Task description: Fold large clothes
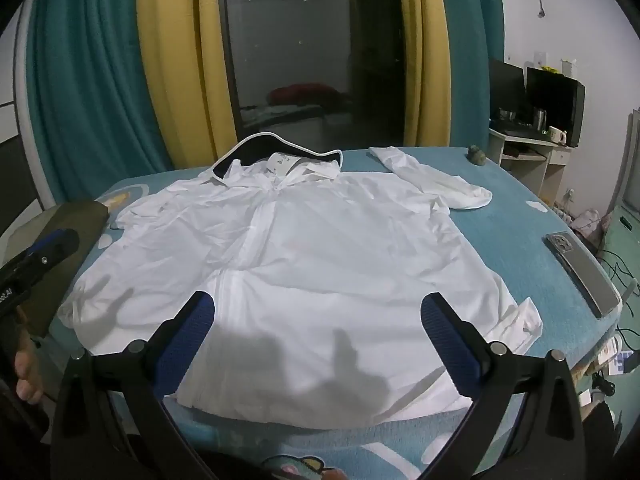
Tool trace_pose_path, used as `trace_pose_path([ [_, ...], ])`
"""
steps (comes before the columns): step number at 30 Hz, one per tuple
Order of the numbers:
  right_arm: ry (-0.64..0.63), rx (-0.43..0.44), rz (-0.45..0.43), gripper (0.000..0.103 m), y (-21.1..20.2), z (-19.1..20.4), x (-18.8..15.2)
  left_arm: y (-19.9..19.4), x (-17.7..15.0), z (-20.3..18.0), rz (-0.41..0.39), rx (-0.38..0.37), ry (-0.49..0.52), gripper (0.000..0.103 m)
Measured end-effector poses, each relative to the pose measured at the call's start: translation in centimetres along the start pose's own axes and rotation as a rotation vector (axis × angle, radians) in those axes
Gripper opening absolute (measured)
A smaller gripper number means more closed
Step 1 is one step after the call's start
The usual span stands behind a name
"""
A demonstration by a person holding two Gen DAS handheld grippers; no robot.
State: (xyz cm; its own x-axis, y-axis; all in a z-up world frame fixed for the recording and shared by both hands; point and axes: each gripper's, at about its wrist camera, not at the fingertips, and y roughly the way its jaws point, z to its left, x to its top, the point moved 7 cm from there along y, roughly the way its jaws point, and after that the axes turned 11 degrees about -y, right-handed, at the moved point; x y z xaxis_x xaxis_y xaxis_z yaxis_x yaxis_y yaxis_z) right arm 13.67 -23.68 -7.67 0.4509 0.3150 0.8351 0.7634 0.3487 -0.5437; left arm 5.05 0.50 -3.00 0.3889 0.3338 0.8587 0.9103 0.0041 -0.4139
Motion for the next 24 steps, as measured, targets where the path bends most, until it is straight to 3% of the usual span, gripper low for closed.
trace_pose_path([
  [24, 0.016, -0.01, 0.005, 0.102, -0.3, -0.38, -0.29, -0.05, -0.45, -0.68, 0.022, 0.019, 0.02, 0.076],
])
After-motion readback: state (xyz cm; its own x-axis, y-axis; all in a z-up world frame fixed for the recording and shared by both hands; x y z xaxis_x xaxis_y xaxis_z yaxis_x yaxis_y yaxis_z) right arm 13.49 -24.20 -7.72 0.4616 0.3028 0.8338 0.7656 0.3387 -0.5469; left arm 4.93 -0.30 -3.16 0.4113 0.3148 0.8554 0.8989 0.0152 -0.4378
